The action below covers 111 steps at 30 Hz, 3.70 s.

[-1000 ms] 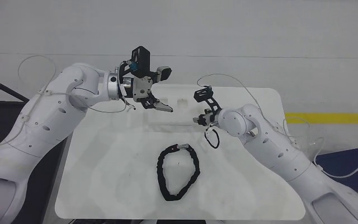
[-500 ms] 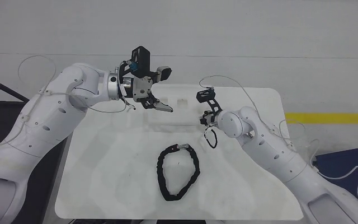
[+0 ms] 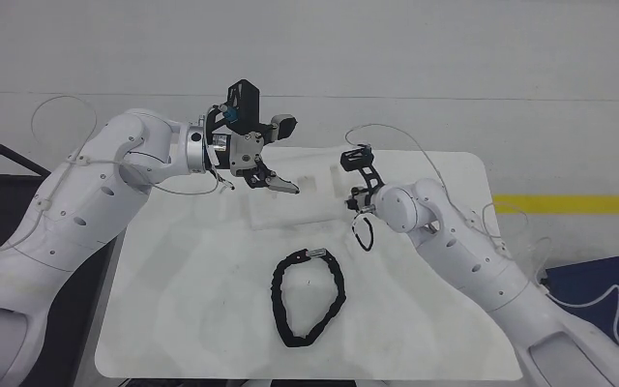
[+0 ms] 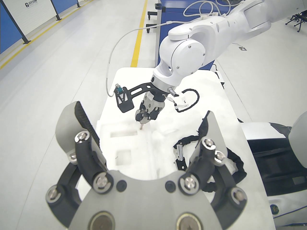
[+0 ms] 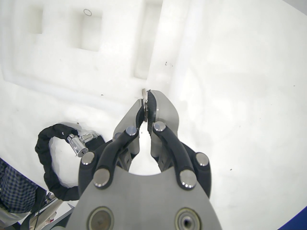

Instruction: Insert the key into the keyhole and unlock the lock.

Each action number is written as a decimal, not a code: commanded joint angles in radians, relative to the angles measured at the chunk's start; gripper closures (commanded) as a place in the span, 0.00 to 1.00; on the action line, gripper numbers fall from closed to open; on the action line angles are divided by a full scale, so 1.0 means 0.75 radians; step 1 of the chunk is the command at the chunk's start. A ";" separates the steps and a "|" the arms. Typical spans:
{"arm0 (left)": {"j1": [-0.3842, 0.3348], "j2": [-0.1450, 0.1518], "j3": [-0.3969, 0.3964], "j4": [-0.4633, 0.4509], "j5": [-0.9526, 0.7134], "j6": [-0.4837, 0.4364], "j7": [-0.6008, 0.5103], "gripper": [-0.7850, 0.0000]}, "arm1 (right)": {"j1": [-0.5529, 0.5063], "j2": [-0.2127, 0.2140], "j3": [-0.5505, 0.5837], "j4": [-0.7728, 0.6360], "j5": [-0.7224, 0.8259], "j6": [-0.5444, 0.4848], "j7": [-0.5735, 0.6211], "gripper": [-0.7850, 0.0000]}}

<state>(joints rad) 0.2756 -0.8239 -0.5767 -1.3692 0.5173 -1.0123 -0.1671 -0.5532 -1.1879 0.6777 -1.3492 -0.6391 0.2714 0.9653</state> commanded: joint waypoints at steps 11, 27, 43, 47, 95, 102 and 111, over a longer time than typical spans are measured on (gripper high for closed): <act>0.000 0.000 0.000 0.000 0.000 0.000 0.000 0.00 | -0.050 0.032 0.199 -0.059 0.184 -0.195 0.094 1.00; 0.000 0.000 0.000 0.000 0.000 0.000 0.000 0.00 | -0.340 0.166 0.742 -0.384 0.585 -0.476 0.344 1.00; 0.000 0.000 0.000 0.000 0.000 0.000 0.000 0.00 | -0.427 0.239 1.092 -0.649 0.730 -0.473 0.433 1.00; 0.000 0.000 0.000 0.000 0.000 0.000 0.000 0.00 | -0.446 0.247 1.115 -0.653 0.734 -0.482 0.392 1.00; 0.510 0.015 -0.033 -0.238 0.685 0.267 0.324 0.00 | -0.463 0.249 1.132 -0.640 0.734 -0.468 0.331 1.00; 0.545 -0.008 -0.010 -0.195 0.735 0.226 0.263 0.00 | -0.463 0.249 1.132 -0.640 0.734 -0.468 0.331 1.00; 0.554 -0.069 0.052 -0.098 0.769 0.228 0.176 0.00 | -0.463 0.249 1.132 -0.640 0.734 -0.468 0.331 1.00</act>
<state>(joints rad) 0.6895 -0.8704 -0.5432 -1.4470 1.0907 -0.8432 -0.0276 -0.9002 -1.0012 1.5264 -1.8290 -0.0885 -0.0795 1.2133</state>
